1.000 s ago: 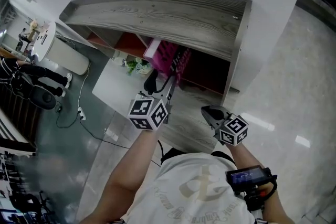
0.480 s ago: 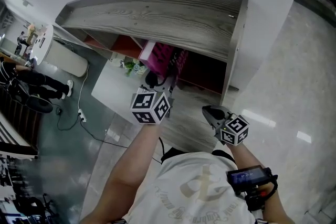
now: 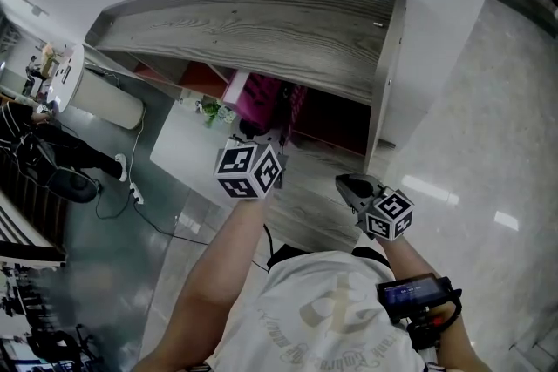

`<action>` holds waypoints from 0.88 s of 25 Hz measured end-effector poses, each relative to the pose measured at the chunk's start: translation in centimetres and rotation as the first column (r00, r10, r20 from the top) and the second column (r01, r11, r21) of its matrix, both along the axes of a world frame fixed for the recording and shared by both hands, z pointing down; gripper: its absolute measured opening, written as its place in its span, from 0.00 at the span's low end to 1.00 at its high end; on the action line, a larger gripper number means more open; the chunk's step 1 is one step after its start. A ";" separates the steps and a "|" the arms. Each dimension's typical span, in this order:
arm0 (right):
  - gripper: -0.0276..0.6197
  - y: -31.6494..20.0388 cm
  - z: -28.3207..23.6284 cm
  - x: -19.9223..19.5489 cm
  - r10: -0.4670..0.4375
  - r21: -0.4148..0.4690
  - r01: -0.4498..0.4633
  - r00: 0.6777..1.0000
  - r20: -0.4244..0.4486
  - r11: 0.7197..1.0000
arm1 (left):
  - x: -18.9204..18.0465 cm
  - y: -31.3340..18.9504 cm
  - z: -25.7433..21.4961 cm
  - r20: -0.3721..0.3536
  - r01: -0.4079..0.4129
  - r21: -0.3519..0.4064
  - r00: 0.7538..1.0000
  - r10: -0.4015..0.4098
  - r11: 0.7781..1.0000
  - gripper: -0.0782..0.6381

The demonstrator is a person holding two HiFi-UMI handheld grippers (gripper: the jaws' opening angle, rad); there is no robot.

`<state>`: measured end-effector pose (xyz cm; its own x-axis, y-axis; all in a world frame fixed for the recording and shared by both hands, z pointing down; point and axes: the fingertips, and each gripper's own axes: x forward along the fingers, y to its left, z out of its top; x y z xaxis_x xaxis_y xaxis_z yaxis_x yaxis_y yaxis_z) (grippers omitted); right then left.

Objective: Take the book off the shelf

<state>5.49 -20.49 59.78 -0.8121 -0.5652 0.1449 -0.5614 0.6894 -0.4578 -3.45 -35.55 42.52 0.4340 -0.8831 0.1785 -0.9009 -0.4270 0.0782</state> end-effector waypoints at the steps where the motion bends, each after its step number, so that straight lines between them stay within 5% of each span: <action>1: 0.05 0.0 0.0 0.0 0.001 0.000 -0.001 1.000 0.001 1.000 | 0.0 0.0 -0.1 -0.001 0.002 0.002 1.000 -0.002 1.000 0.45; 22: 0.05 -0.9 0.7 0.1 0.008 -0.010 -0.008 1.000 0.007 1.000 | 0.4 -0.5 -0.2 0.028 0.000 0.040 1.000 -0.001 0.999 0.33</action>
